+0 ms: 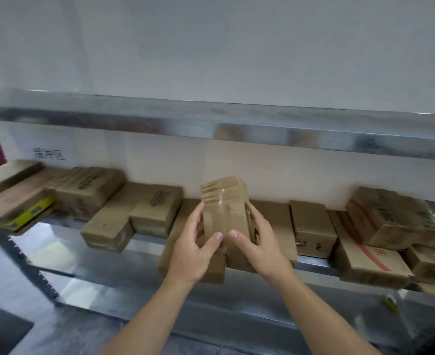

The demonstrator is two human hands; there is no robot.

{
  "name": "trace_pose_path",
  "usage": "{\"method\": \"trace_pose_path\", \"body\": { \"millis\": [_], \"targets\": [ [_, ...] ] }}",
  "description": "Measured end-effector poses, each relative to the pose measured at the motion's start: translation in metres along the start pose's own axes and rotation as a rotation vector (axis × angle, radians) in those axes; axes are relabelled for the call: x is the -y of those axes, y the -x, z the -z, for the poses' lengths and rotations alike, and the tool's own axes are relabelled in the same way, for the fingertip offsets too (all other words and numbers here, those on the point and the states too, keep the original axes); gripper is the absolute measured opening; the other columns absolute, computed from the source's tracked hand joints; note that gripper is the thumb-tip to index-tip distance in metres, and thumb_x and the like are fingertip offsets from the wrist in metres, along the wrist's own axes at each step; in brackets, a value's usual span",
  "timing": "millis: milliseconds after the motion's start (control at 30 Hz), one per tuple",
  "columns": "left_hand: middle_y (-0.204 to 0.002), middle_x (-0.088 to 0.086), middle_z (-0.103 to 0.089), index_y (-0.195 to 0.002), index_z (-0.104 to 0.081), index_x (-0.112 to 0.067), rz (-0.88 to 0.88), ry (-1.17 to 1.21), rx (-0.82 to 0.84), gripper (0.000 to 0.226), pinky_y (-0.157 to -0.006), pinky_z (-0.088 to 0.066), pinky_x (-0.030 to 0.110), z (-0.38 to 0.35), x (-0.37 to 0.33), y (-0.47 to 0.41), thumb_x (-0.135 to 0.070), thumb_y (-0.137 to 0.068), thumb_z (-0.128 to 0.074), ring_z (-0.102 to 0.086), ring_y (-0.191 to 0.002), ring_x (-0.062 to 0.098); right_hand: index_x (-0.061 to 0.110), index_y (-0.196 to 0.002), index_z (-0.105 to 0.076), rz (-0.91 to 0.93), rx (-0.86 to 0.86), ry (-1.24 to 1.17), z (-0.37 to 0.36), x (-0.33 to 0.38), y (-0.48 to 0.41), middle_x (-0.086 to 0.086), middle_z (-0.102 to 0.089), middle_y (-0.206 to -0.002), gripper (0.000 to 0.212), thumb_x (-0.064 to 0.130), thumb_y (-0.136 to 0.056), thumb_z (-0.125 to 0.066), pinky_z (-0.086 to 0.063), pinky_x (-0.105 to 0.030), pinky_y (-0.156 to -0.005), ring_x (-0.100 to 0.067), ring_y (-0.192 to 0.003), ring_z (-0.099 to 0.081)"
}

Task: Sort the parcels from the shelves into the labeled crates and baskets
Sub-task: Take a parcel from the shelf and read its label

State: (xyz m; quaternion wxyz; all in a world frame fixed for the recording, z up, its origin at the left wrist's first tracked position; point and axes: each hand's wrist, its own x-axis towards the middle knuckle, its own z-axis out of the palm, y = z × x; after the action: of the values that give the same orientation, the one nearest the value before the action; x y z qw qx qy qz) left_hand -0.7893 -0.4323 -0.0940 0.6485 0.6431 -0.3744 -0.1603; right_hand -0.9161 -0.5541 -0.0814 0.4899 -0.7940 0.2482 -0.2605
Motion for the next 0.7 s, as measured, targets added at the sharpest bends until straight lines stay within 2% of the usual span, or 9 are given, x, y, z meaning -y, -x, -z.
{"method": "trace_pose_path", "body": {
  "millis": [33, 100, 167, 267, 367, 467, 533, 633, 700],
  "targets": [
    [-0.138, -0.018, -0.054, -0.137, -0.036, -0.052, -0.004, 0.011, -0.005, 0.068, -0.109, -0.043, 0.035, 0.012, -0.002, 0.006, -0.025, -0.085, -0.071, -0.051, -0.128, 0.001, 0.052, -0.15, -0.031, 0.022, 0.006, -0.054, -0.011, 0.003, 0.0, 0.018, -0.044, -0.15, 0.078, 0.062, -0.083, -0.07, -0.041, -0.035, -0.111, -0.002, -0.137, -0.043],
    [-0.14, -0.013, -0.053, -0.139, -0.035, -0.05, -0.001, 0.054, -0.031, 0.068, -0.106, -0.046, 0.036, 0.035, -0.004, 0.015, -0.029, -0.084, -0.068, -0.053, -0.128, 0.006, 0.056, -0.141, -0.037, 0.047, 0.015, -0.204, -0.03, 0.01, 0.0, 0.022, -0.053, -0.14, 0.064, 0.042, -0.091, -0.073, -0.052, -0.031, -0.102, 0.0, -0.128, -0.054],
    [-0.14, -0.013, -0.054, -0.136, -0.039, -0.053, 0.02, 0.1, -0.09, 0.063, -0.102, -0.049, 0.04, 0.058, -0.003, 0.02, -0.032, -0.083, -0.067, -0.054, -0.127, 0.01, 0.058, -0.134, -0.042, 0.053, 0.029, -0.377, -0.048, 0.019, 0.001, 0.016, -0.059, -0.134, 0.056, 0.028, -0.095, -0.069, -0.057, -0.032, -0.094, -0.007, -0.123, -0.06],
    [-0.136, -0.021, -0.055, -0.128, -0.044, -0.061, 0.046, 0.046, -0.174, 0.055, -0.101, -0.05, 0.047, 0.088, -0.004, 0.026, -0.038, -0.084, -0.067, -0.058, -0.123, 0.01, 0.059, -0.131, -0.046, -0.023, 0.048, -0.543, -0.076, 0.033, 0.001, 0.008, -0.062, -0.132, 0.052, 0.023, -0.098, -0.065, -0.06, -0.038, -0.089, -0.015, -0.115, -0.067],
    [-0.132, -0.022, -0.056, -0.127, -0.043, -0.061, 0.032, -0.153, -0.239, 0.052, -0.1, -0.051, 0.041, 0.112, -0.002, 0.032, -0.03, -0.091, -0.064, -0.058, -0.116, -0.001, 0.053, -0.134, -0.049, -0.078, 0.089, -0.617, -0.102, 0.043, -0.003, 0.006, -0.063, -0.131, 0.047, 0.02, -0.102, -0.059, -0.061, -0.044, -0.088, -0.02, -0.11, -0.07],
    [-0.136, -0.021, -0.051, -0.133, -0.042, -0.058, 0.066, -0.223, -0.304, 0.055, -0.106, -0.046, 0.041, 0.138, 0.002, 0.037, -0.053, -0.081, -0.062, -0.051, -0.124, -0.003, 0.047, -0.14, -0.049, -0.107, 0.159, -0.672, -0.124, 0.056, -0.009, 0.007, -0.063, -0.135, 0.047, 0.018, -0.104, -0.054, -0.057, -0.053, -0.094, -0.022, -0.112, -0.07],
    [-0.138, -0.02, -0.051, -0.138, -0.041, -0.055, 0.091, -0.185, -0.315, 0.064, -0.108, -0.044, 0.043, 0.154, 0.004, 0.041, -0.059, -0.078, -0.061, -0.049, -0.127, 0.0, 0.047, -0.139, -0.049, -0.138, 0.23, -0.695, -0.14, 0.062, -0.015, 0.006, -0.064, -0.136, 0.046, 0.017, -0.105, -0.052, -0.058, -0.053, -0.092, -0.024, -0.112, -0.07],
    [-0.138, -0.016, -0.054, -0.136, -0.039, -0.061, 0.097, -0.16, -0.34, 0.061, -0.108, -0.043, 0.048, 0.179, 0.007, 0.044, -0.052, -0.08, -0.063, -0.05, -0.129, 0.007, 0.047, -0.136, -0.052, -0.155, 0.357, -0.683, -0.166, 0.068, -0.025, 0.009, -0.065, -0.134, 0.043, 0.017, -0.106, -0.049, -0.058, -0.051, -0.09, -0.023, -0.108, -0.071],
    [-0.137, -0.014, -0.05, -0.138, -0.034, -0.063, 0.125, -0.241, -0.351, 0.065, -0.109, -0.042, 0.043, 0.199, 0.009, 0.045, -0.054, -0.081, -0.062, -0.047, -0.128, 0.002, 0.046, -0.135, -0.054, -0.15, 0.404, -0.615, -0.184, 0.072, -0.035, 0.012, -0.067, -0.13, 0.041, 0.017, -0.106, -0.049, -0.059, -0.047, -0.091, -0.017, -0.104, -0.071]
  ]
}}
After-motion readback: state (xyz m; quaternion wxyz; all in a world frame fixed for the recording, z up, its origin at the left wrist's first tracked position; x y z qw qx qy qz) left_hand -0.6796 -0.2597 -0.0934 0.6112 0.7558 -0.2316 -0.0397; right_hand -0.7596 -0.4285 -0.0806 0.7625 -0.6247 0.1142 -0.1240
